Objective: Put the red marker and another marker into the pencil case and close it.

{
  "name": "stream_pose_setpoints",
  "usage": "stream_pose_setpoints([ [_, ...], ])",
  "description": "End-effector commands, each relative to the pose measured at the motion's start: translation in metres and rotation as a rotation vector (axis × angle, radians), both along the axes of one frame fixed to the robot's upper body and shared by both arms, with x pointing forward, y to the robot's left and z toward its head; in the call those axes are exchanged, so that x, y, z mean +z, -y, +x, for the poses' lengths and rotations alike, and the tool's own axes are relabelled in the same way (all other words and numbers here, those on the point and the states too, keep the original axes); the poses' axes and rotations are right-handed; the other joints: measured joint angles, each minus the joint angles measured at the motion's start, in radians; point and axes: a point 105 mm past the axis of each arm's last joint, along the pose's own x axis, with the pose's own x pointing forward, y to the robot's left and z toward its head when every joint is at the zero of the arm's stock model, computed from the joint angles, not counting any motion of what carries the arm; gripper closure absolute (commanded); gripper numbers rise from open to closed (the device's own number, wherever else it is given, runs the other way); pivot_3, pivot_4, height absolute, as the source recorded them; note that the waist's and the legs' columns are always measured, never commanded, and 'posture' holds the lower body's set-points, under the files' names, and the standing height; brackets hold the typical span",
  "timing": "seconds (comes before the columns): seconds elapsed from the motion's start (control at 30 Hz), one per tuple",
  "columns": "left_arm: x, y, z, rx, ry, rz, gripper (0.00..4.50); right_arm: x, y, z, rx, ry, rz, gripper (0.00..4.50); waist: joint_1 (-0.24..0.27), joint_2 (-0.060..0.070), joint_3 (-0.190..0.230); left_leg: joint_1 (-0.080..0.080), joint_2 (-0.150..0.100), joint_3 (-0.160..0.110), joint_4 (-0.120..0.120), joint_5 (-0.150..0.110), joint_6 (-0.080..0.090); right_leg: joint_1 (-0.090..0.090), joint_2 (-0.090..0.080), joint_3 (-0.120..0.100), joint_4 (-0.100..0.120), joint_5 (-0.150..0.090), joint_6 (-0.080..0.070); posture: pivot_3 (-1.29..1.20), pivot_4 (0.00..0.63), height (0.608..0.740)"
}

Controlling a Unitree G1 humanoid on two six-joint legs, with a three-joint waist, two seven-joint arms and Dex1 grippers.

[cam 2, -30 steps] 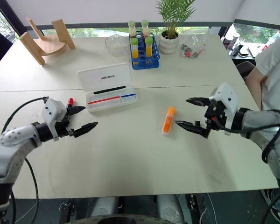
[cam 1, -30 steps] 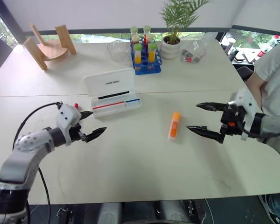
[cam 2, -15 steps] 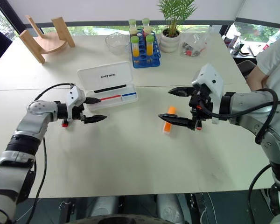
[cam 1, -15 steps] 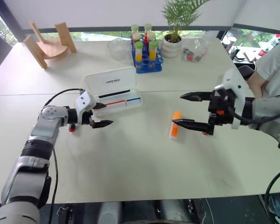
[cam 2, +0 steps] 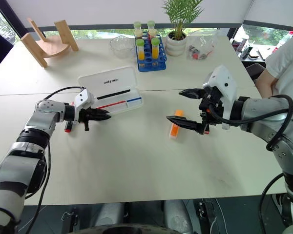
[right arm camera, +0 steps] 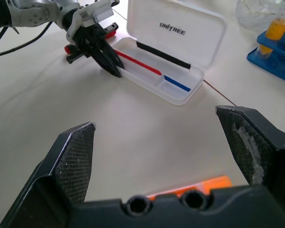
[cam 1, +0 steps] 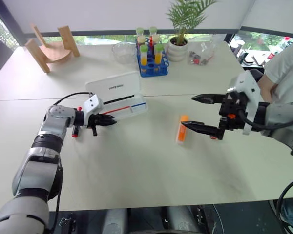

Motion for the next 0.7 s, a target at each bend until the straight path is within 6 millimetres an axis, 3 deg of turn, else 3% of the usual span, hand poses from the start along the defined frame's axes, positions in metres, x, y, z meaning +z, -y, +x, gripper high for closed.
stream_pose_setpoints([
  [0.03, -0.012, 0.006, -0.01, -0.068, -0.054, 0.031, 4.46, 0.012, 0.004, -0.001, -0.001, 0.061, 0.01, 0.0, 0.001, 0.0, 0.0, 0.0, 0.0, 0.0, 0.0, 0.0, 0.0, 0.0, 0.0, 0.0, 0.0, 0.0, 0.0, 0.0, 0.15, 0.74],
  [0.27, -0.015, 0.031, -0.053, -0.315, -0.082, 0.035, 4.46, 0.011, 0.011, 0.005, -0.002, 0.072, 0.007, 0.0, 0.001, 0.0, 0.0, 0.0, 0.0, 0.0, 0.0, 0.0, 0.0, 0.0, 0.0, 0.0, 0.0, 0.0, 0.0, 0.0, 0.15, 0.74],
  [0.47, -0.02, 0.043, -0.083, -0.399, -0.092, 0.042, 4.46, 0.008, 0.012, 0.006, 0.014, 0.075, 0.01, 0.0, 0.001, 0.001, 0.0, 0.0, 0.0, 0.0, 0.001, 0.0, 0.0, 0.0, 0.0, 0.001, 0.001, 0.0, 0.0, 0.0, 0.15, 0.74],
  [0.7, -0.027, 0.041, -0.09, -0.359, -0.096, 0.061, 4.46, 0.004, 0.012, 0.008, 0.028, 0.077, 0.01, 0.0, 0.001, 0.001, 0.0, 0.0, 0.0, 0.0, 0.002, 0.0, 0.0, 0.001, 0.0, 0.001, 0.001, 0.0, 0.0, 0.0, 0.15, 0.74],
])
